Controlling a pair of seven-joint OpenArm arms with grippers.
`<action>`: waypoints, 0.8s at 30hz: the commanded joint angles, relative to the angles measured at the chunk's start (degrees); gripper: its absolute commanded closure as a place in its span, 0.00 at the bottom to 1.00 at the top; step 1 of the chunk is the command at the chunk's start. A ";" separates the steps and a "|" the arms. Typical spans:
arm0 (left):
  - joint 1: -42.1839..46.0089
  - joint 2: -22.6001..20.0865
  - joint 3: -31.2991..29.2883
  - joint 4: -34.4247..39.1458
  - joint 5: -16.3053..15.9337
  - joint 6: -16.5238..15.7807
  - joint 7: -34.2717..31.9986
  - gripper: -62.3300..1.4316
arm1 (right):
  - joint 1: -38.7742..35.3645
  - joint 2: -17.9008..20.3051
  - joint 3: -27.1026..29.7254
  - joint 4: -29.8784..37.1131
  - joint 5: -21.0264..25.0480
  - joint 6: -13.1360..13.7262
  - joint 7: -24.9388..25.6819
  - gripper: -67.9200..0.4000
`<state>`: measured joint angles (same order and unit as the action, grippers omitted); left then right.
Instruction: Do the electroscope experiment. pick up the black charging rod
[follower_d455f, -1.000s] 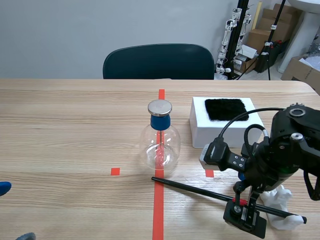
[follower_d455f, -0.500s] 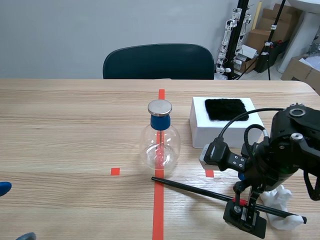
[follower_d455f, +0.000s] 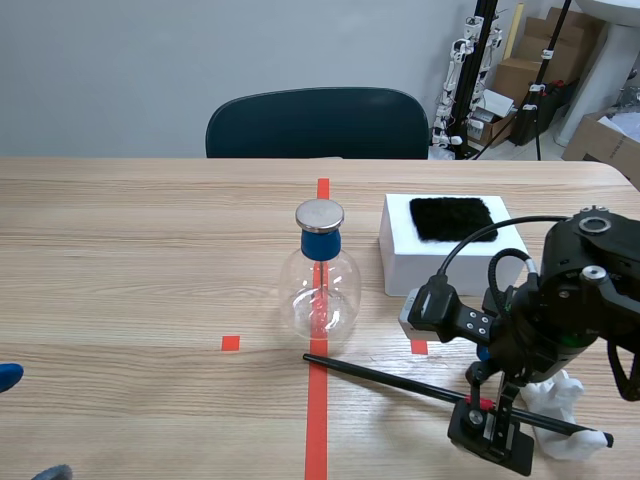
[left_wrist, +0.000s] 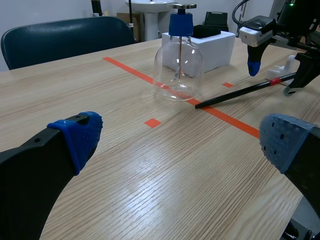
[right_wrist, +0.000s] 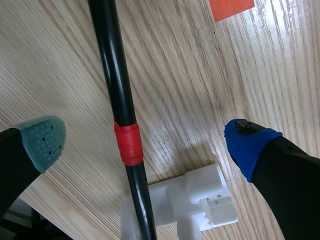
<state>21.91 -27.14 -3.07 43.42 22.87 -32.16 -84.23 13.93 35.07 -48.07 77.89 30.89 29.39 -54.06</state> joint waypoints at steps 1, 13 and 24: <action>-0.04 -0.39 -0.04 0.52 -0.79 -0.13 -0.85 0.00 | 0.96 0.96 0.52 0.85 -0.04 0.17 0.00 0.17; -0.02 -0.39 -0.04 0.52 -0.76 -0.13 -1.07 0.00 | 0.98 1.44 0.55 0.85 -0.02 -0.50 0.02 0.40; -0.02 -0.39 -0.04 0.52 -0.76 -0.13 -1.07 0.00 | 0.98 1.57 0.55 0.87 -0.02 -1.14 0.04 0.71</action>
<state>21.91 -27.14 -3.07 43.42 22.87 -32.16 -84.27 13.93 36.01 -48.07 77.89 30.89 28.25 -54.06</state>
